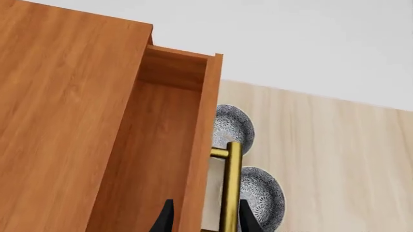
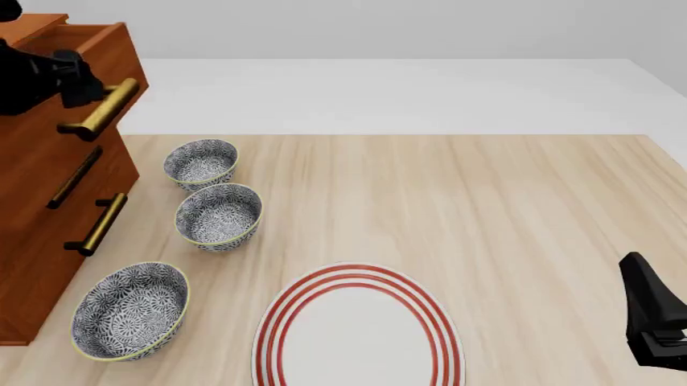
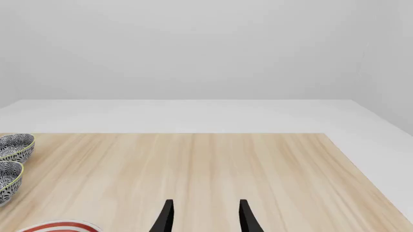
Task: Open the top drawer of the cabinet.
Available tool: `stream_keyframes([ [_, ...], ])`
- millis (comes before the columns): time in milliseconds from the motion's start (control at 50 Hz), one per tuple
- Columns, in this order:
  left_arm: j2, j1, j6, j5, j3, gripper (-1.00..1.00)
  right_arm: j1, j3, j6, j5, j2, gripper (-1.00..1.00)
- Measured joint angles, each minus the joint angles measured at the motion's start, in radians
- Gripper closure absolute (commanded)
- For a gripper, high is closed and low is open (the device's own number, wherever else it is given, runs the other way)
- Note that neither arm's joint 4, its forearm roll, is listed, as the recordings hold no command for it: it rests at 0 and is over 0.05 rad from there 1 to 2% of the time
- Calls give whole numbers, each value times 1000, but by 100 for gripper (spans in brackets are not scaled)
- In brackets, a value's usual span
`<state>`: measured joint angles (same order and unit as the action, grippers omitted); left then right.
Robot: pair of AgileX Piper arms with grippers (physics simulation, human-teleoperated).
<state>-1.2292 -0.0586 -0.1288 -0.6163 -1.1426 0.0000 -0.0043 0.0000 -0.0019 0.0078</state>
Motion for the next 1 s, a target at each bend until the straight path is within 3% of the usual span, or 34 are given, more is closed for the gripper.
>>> stream_keyframes([
  [1000,-15,129,-54,10,-6,-100,0,0,0,0,0,-100],
])
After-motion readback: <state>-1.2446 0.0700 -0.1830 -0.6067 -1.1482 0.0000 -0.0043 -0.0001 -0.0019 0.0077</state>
